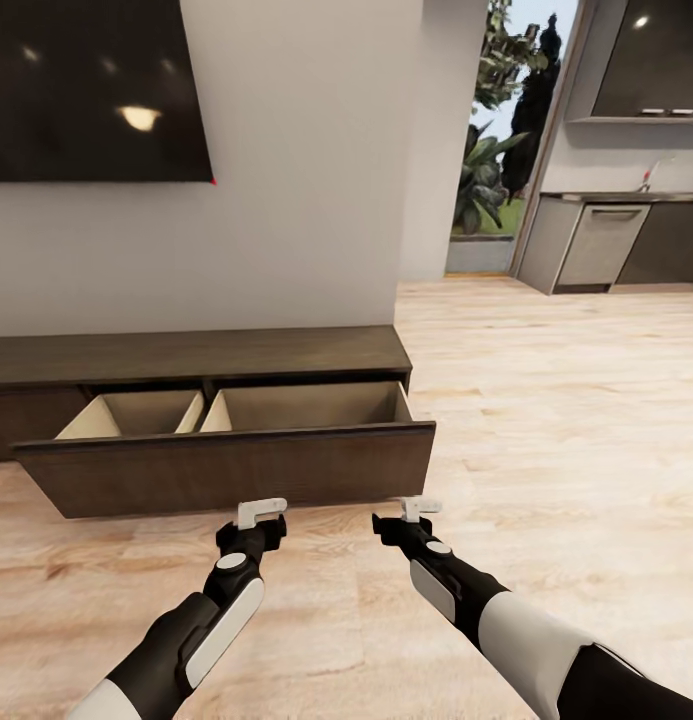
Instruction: Place each of the two pumpkins and all three candles from the living room inside a cabinet in the living room (use any cabinet), then make sure every cabinet is closed, and position the cauldron so it is next to a table in the living room.
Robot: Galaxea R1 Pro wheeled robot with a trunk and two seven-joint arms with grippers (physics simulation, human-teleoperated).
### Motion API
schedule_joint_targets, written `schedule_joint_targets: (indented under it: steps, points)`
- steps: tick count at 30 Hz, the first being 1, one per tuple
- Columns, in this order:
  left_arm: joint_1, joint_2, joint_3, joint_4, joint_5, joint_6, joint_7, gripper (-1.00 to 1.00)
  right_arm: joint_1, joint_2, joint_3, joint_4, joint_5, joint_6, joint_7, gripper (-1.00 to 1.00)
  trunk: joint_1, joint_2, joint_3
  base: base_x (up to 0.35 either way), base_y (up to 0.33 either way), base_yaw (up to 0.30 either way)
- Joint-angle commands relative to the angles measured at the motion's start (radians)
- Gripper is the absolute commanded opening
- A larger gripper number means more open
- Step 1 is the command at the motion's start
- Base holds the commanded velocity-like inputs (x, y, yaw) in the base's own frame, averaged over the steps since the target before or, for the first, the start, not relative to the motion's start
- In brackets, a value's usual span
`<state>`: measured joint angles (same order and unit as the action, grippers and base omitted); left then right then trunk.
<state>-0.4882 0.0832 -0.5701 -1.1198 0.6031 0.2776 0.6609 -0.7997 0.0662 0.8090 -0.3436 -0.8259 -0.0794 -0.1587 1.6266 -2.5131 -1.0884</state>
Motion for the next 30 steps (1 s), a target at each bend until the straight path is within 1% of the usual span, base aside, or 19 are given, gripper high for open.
schedule_joint_targets:
  steps: [1, 5, 14, 18, 30]
  points:
    - [-0.001, 0.001, -0.004, -0.002, 0.005, 0.003, 0.008, 1.0, -0.001, 0.0, 0.009, 0.0, -0.01, -0.005, -0.005, 1.0, 0.0, -0.001, -0.005, 0.0, 0.0, 0.0]
    - [-0.001, 0.0, -0.004, -0.002, 0.007, 0.003, 0.007, 1.0, -0.001, 0.0, 0.009, 0.0, -0.01, -0.005, -0.005, 1.0, 0.002, -0.002, -0.02, 0.0, 0.0, 0.0]
    - [-0.001, -0.001, -0.004, -0.002, 0.01, 0.003, 0.007, 1.0, -0.001, 0.0, 0.009, 0.001, -0.01, -0.005, -0.005, 1.0, 0.002, -0.002, -0.02, 0.011, 0.0, 0.0]
    - [-0.001, -0.002, -0.003, -0.002, 0.009, 0.003, 0.007, 1.0, -0.001, 0.0, 0.009, 0.0, -0.01, -0.005, -0.005, 1.0, 0.002, -0.002, -0.02, 0.237, 0.043, 0.0]
    - [-0.001, -0.001, -0.003, -0.002, 0.01, 0.005, 0.007, 1.0, -0.001, -0.001, 0.009, 0.0, -0.01, -0.004, -0.005, 1.0, 0.002, -0.002, -0.02, 0.315, 0.075, 0.0]
